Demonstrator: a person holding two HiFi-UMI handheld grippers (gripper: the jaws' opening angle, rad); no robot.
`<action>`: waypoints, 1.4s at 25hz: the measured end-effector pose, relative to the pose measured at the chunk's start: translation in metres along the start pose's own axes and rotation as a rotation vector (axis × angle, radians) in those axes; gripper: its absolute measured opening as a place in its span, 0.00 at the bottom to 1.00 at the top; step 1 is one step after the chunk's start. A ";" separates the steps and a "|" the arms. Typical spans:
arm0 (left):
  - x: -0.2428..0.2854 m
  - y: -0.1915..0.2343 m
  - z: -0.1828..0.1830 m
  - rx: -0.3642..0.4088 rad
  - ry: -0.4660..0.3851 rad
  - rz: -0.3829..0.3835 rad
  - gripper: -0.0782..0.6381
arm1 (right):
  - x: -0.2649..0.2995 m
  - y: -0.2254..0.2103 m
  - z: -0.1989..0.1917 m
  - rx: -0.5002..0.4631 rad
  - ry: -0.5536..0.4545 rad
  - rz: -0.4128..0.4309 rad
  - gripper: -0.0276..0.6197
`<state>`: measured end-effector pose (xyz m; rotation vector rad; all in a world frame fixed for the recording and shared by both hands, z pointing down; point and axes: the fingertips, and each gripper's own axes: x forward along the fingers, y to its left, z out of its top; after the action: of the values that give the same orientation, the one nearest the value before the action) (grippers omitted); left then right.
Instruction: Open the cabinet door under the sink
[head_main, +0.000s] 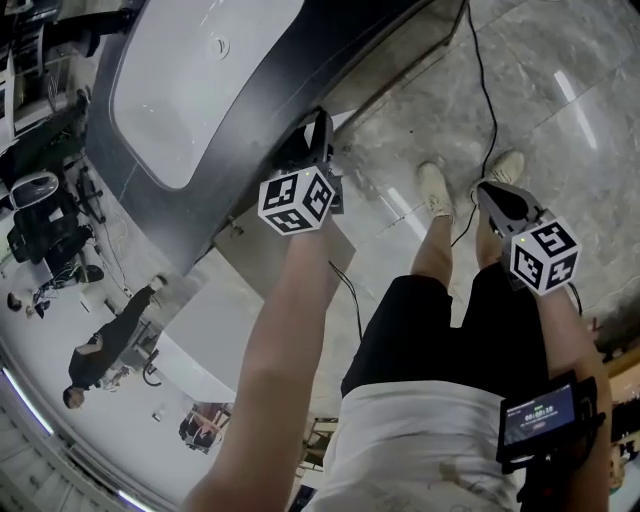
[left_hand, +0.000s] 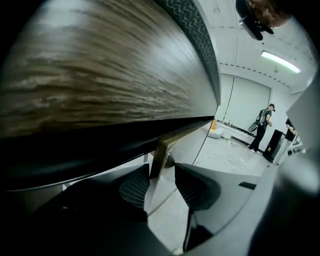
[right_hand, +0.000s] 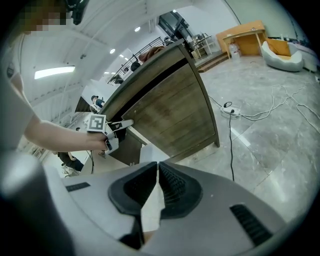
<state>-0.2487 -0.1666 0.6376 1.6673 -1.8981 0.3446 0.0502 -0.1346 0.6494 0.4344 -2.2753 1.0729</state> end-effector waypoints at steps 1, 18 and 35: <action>0.001 -0.001 0.000 0.000 -0.002 -0.004 0.34 | -0.001 -0.001 -0.001 0.005 0.000 -0.005 0.08; -0.014 -0.024 -0.014 0.020 0.041 -0.064 0.29 | 0.005 0.002 0.001 0.016 0.015 -0.009 0.08; -0.045 -0.100 -0.058 0.086 0.127 -0.212 0.25 | -0.018 0.004 -0.008 0.029 0.021 -0.067 0.08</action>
<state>-0.1355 -0.1165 0.6404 1.8382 -1.6177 0.4403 0.0644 -0.1249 0.6398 0.5048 -2.2132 1.0728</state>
